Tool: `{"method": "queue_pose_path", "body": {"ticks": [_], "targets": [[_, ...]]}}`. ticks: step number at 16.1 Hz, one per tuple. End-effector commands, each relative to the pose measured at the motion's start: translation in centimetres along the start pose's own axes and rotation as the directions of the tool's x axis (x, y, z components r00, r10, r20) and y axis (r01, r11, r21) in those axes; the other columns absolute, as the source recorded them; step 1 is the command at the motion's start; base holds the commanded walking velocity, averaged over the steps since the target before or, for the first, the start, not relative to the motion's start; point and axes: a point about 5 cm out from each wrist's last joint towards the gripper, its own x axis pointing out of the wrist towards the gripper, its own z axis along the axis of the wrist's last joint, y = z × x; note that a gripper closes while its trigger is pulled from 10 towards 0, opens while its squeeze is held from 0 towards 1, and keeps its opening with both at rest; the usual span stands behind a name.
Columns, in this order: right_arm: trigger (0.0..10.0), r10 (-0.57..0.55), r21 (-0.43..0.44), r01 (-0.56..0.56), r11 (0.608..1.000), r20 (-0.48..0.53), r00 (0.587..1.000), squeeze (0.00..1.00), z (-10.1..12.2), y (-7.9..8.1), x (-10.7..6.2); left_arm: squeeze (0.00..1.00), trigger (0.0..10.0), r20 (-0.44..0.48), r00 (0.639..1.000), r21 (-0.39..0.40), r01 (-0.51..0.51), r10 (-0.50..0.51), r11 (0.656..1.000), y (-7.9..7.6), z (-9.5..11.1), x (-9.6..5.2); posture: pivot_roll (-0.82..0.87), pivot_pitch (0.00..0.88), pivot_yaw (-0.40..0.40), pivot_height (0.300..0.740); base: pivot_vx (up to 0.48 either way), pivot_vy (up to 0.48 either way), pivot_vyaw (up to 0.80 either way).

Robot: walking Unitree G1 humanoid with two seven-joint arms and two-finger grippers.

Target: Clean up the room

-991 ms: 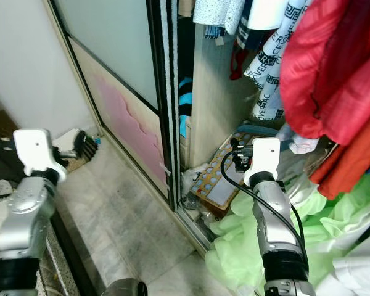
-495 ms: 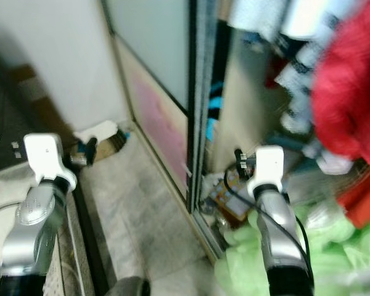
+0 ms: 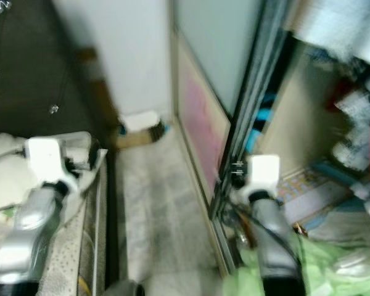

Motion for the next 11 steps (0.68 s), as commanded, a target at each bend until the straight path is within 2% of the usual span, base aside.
{"method": "queue_pose_path", "body": {"ticks": [1,4,6,8,9,11], "targets": [[10.0,-0.022,-0.007,0.022,1.000,-0.001,1.000,0.00,0.2,-0.6,-0.2,0.00,10.0,-0.003,1.000,0.006,0.004,-0.004,1.000,-0.1,0.0,-0.4,0.07,0.000,0.007,0.740,0.000,0.000,0.80],[10.0,-0.025,-0.002,0.025,1.000,-0.007,1.000,0.00,0.3,-0.8,-0.3,0.00,10.0,-0.038,0.999,0.001,-0.027,0.027,1.000,0.3,-0.6,-1.8,0.08,0.000,-0.005,0.740,0.000,0.000,0.80],[10.0,-0.011,-0.009,0.011,1.000,-0.016,1.000,0.00,0.3,-0.6,-0.4,0.00,10.0,-0.063,0.998,-0.020,-0.025,0.023,0.999,-0.1,-1.0,-2.6,0.09,0.004,-0.014,0.740,0.000,0.000,0.80],[10.0,-0.009,-0.008,0.009,1.000,-0.021,1.000,0.00,0.2,-0.7,-0.3,0.00,10.0,-0.053,0.998,-0.033,-0.017,0.016,0.999,-0.5,-0.8,-2.6,0.10,0.000,-0.020,0.740,0.000,0.000,0.80],[10.0,-0.007,-0.006,0.007,1.000,-0.021,1.000,0.00,0.3,-0.8,0.0,0.00,10.0,-0.030,0.999,-0.024,0.018,-0.019,1.000,-0.9,0.3,-2.2,0.12,0.011,-0.023,0.740,0.000,0.000,0.80],[10.0,0.011,-0.002,-0.011,1.000,-0.014,1.000,0.00,0.5,-0.5,0.2,0.00,10.0,-0.018,1.000,-0.021,0.015,-0.015,1.000,-0.6,0.7,-2.2,0.12,0.015,-0.022,0.740,0.000,0.000,0.80]]}}
